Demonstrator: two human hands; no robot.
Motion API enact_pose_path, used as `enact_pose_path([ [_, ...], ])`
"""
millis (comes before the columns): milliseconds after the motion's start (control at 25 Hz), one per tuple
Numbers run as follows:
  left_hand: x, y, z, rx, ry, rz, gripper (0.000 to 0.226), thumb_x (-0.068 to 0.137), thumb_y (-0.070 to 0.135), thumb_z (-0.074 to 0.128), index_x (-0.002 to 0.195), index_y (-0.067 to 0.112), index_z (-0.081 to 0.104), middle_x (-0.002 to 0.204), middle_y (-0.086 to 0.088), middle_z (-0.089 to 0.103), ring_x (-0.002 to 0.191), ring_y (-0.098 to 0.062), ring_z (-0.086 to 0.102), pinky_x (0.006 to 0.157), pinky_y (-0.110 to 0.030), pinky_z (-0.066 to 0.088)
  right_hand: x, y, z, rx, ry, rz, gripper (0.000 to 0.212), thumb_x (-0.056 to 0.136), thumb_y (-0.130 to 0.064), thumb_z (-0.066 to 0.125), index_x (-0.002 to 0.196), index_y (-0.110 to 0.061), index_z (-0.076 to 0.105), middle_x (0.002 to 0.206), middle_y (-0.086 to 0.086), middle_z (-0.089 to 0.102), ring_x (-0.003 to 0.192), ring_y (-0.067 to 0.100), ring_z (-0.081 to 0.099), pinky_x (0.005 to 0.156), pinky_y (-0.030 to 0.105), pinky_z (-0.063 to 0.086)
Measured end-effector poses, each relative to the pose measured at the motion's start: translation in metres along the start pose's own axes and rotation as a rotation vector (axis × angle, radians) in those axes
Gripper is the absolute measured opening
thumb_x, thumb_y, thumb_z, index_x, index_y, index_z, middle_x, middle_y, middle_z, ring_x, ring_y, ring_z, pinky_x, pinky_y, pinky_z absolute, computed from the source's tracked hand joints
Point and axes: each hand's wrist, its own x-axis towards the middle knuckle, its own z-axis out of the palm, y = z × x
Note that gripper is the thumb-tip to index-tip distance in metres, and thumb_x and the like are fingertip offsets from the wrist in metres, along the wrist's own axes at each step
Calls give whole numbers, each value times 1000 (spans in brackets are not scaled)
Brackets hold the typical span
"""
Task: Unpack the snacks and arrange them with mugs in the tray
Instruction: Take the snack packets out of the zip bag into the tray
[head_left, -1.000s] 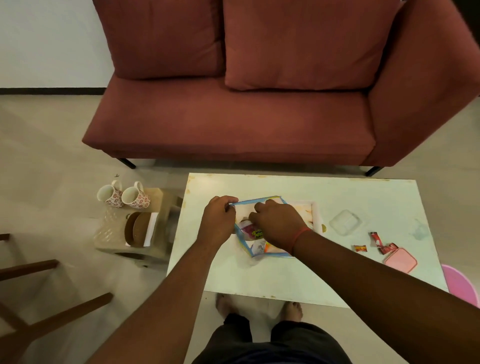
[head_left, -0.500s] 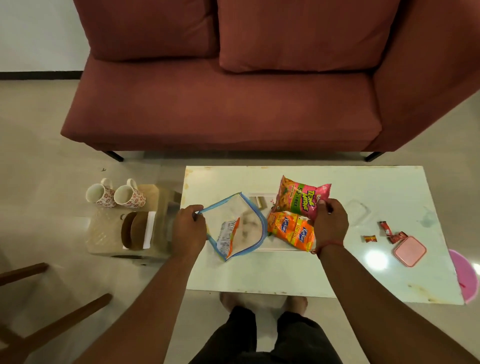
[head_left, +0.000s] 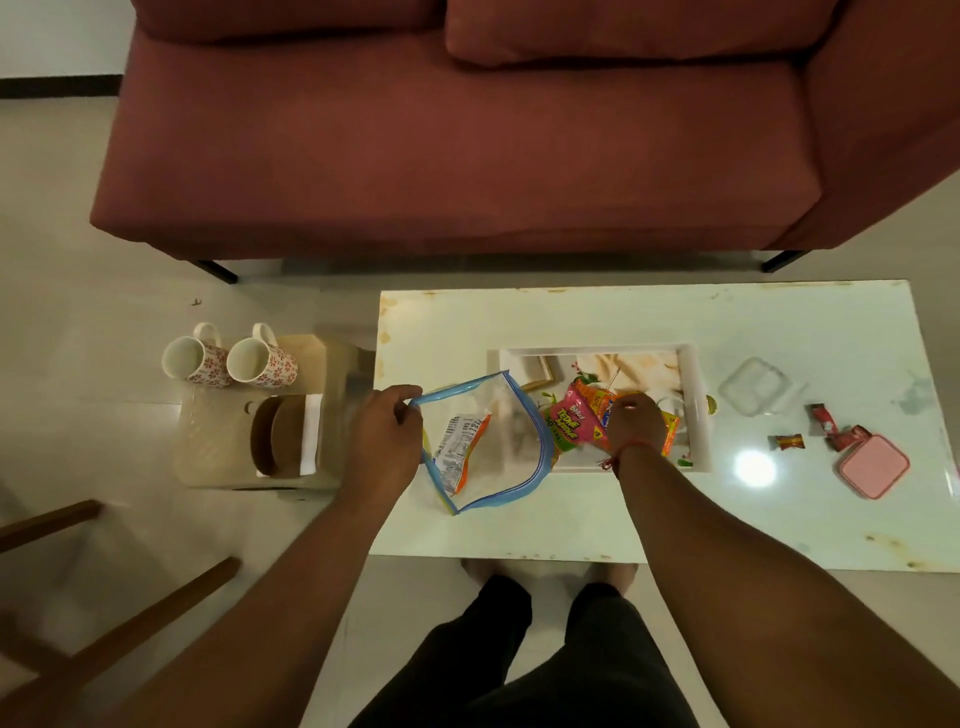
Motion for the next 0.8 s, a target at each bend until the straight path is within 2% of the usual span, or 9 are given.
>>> enact_pose_path([
  [80,-2,8,4,15,-14,7,21,102,17,51,115,29,63,113,-2,61,99,-16,63,69,-42,64,-15,-21,-19,165,127,-130,22,96,-14,46,103,-14,67,104,7,71,101,28,63,77,25,41],
  [160,-8,20,7,27,-15,32,23,102,17,51,120,26,64,113,-1,60,102,-17,62,73,-43,64,-49,-43,-38,283,153,-495,17,94,-15,48,99,-20,64,95,-5,66,90,12,60,77,18,44],
  [240,-17,38,11,24,-20,73,25,102,17,51,121,23,64,112,0,60,105,-19,63,74,-43,64,-84,-57,-48,201,54,-893,15,92,-20,49,99,-25,61,92,-10,65,83,3,56,75,9,41],
  [320,-30,61,18,22,-19,113,26,101,16,51,122,20,66,109,3,58,105,-19,64,75,-41,64,-108,-63,-49,-84,-160,-1104,17,93,-22,49,103,-26,62,96,-6,67,84,8,61,72,19,43],
  [440,-51,98,31,9,-20,198,26,101,11,51,120,16,68,106,5,57,100,-15,61,82,-40,62,-109,-63,-42,-772,-462,-1133,34,95,-15,50,128,-19,56,124,10,58,112,30,57,86,39,48],
  [560,-79,135,42,4,-24,300,22,101,14,51,109,23,69,100,13,58,90,-5,58,78,-23,58,-82,-56,-49,-1307,-458,-1115,47,101,-25,44,146,-16,37,152,12,37,141,36,33,113,52,31],
  [600,-87,145,44,-14,-22,324,22,101,14,51,104,27,68,95,18,57,89,-2,58,77,-21,57,-74,-55,-52,-1379,-436,-1114,47,102,-26,42,147,-15,37,154,12,36,144,36,28,115,54,26],
  [640,-94,154,46,-44,-13,337,22,100,13,51,100,29,67,92,21,56,89,-3,58,77,-21,57,-67,-54,-56,-1405,-424,-1112,45,103,-25,42,146,-15,39,152,12,39,144,36,30,115,53,29],
  [800,-109,169,49,-132,60,327,21,101,16,52,99,29,68,93,20,58,91,-11,62,79,-26,60,-56,-52,-76,-1276,-474,-1206,32,103,-21,44,133,-12,53,133,12,56,124,31,54,99,41,44],
])
